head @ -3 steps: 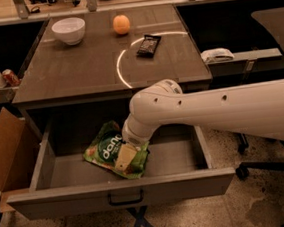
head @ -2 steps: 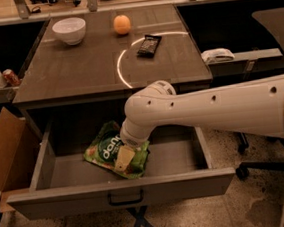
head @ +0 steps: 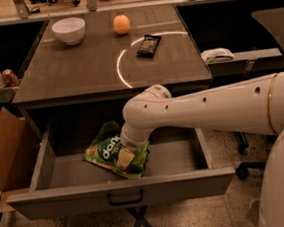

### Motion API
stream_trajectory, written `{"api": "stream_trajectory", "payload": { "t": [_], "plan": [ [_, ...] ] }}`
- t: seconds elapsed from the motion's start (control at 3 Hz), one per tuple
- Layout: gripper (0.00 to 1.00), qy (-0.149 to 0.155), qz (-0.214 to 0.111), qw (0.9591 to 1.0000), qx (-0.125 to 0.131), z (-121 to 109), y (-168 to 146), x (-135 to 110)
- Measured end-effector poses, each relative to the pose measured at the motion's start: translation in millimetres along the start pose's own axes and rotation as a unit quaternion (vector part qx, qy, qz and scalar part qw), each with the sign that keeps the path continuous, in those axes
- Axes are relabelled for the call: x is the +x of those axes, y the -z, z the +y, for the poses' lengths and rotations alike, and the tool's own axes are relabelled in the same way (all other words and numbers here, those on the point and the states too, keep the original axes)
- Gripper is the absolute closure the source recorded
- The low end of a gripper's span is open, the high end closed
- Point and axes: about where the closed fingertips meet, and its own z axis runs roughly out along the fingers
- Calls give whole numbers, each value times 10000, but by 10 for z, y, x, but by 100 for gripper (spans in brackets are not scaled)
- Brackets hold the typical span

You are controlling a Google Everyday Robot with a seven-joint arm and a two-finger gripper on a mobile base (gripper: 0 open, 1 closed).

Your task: Pick green rice chip bag from top drawer and place on counter

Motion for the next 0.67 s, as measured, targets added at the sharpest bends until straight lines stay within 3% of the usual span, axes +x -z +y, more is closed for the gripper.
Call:
{"api": "stream_trajectory", "payload": {
  "t": [0.33, 0.67],
  "plan": [
    [47, -38, 3, 10000, -20, 6, -37, 9],
    [78, -24, -280, 9996, 89, 5, 193, -91]
  ]
}}
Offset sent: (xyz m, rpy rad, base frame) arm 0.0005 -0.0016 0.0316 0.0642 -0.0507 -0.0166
